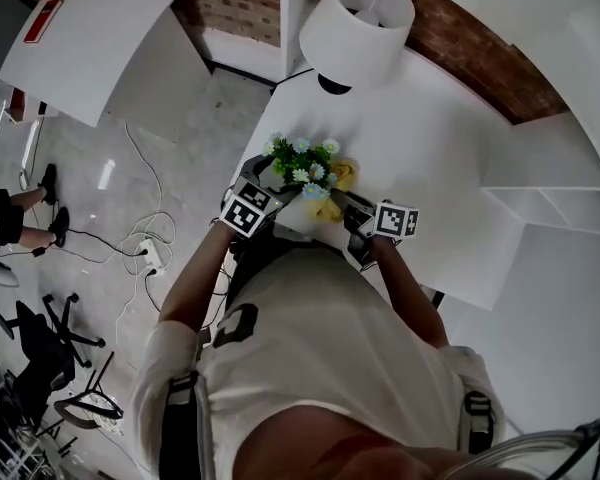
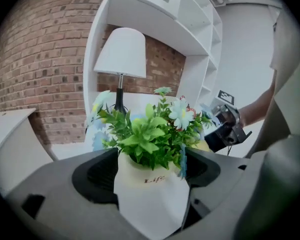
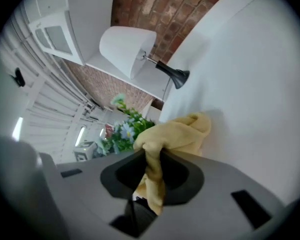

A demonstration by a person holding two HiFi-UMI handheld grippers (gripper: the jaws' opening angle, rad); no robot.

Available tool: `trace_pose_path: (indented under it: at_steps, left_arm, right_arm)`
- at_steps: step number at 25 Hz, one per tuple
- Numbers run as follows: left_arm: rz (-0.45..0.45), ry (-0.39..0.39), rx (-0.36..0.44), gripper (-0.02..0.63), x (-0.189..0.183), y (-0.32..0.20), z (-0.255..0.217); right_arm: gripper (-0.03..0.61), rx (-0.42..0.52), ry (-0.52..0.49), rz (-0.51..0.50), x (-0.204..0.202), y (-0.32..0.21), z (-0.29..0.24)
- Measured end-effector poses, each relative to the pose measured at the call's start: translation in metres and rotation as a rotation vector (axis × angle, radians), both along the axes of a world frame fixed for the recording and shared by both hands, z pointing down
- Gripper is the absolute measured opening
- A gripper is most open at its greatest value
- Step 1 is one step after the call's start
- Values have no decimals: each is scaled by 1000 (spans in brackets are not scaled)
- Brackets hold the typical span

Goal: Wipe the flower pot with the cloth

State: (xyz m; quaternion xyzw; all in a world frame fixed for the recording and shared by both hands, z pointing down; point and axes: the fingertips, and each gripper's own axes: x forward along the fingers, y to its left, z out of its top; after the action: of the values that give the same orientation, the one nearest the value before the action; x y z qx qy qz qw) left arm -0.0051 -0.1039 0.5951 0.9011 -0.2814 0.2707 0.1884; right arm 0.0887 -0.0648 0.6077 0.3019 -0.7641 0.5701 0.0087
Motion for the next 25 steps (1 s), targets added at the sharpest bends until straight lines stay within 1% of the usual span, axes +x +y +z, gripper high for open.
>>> trace_pose_path:
  at_steps: [3,5,7,9,10,12,14,15,16,18,20,22,23,25]
  left_arm:
    - [12,-24,12,367,8,-2,3]
    - [15,-25,-6,367,11,0,7]
    - [27,-37,-5,367,14,2,9]
    - [35,-56,7,367,14,1,12]
    - [36,-63,7,367,12,1,15]
    - [33,-75,0,367,8,1,21]
    - [26,-77,-10,367,2,1,21]
    - [21,-71,-15,367,0,2,18]
    - [15,-61,-17,367,-2,3,15]
    - [4,-38,-18,367,-4,4,9]
    - [4,-23,-14,367,-3,2,6]
    - [12,-19,-5,367,1,-3,4]
    - [18,-18,1,367,3,-5,3]
    - [36,-16,10,367,7,-9,-1]
  right_arm:
    - [89,61,-65,-20,-3,-16,-23]
    - [89,61,-85,-26,-7,-23,-21]
    - [89,33,-90,-35,-13,-23,-10]
    - [89,-6,-64,-65,-20,-15,7]
    - [89,-36,-36,-97,-24,-7,17]
    - [90,-101,42,-195,-31,15,38]
    - [90,-113,102,-281,-33,31,48]
    - [91,-98,107,-289,-29,32,45]
    - [91,-79,92,-266,-22,27,39]
    - [91,-31,23,-180,-2,5,16]
    - [91,29,-49,-135,16,-20,-12]
    - [92,103,-85,-154,25,-39,-38]
    - [92,146,-81,-176,28,-45,-48]
    - [92,228,-34,-223,30,-54,-65]
